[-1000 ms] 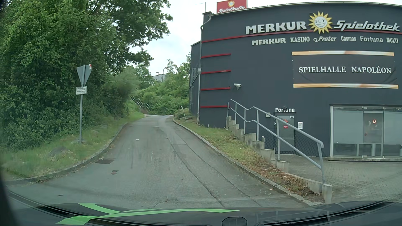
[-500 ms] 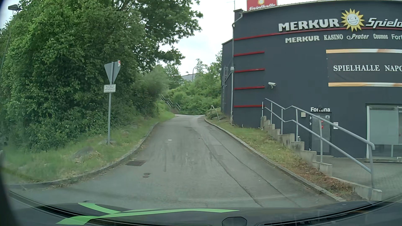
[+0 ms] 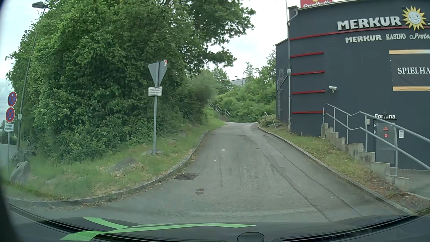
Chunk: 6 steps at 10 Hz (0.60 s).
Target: Follow the waypoints while adhering to traffic rules and regulations
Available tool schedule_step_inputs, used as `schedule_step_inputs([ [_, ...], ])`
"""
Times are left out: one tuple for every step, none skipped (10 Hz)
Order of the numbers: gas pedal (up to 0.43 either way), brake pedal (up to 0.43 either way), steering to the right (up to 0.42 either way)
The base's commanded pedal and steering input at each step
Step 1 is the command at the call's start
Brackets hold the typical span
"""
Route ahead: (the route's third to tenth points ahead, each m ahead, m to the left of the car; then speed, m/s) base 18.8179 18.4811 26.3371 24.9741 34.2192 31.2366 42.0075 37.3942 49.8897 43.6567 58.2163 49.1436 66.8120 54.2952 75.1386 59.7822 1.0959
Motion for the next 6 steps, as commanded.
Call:
schedule_step_inputs([
  [0.000,0.000,-0.972],
  [0.000,0.000,-0.972],
  [0.000,0.000,-0.971],
  [0.000,0.000,-0.972],
  [0.000,0.000,-0.972],
  [0.000,0.000,-0.972],
])
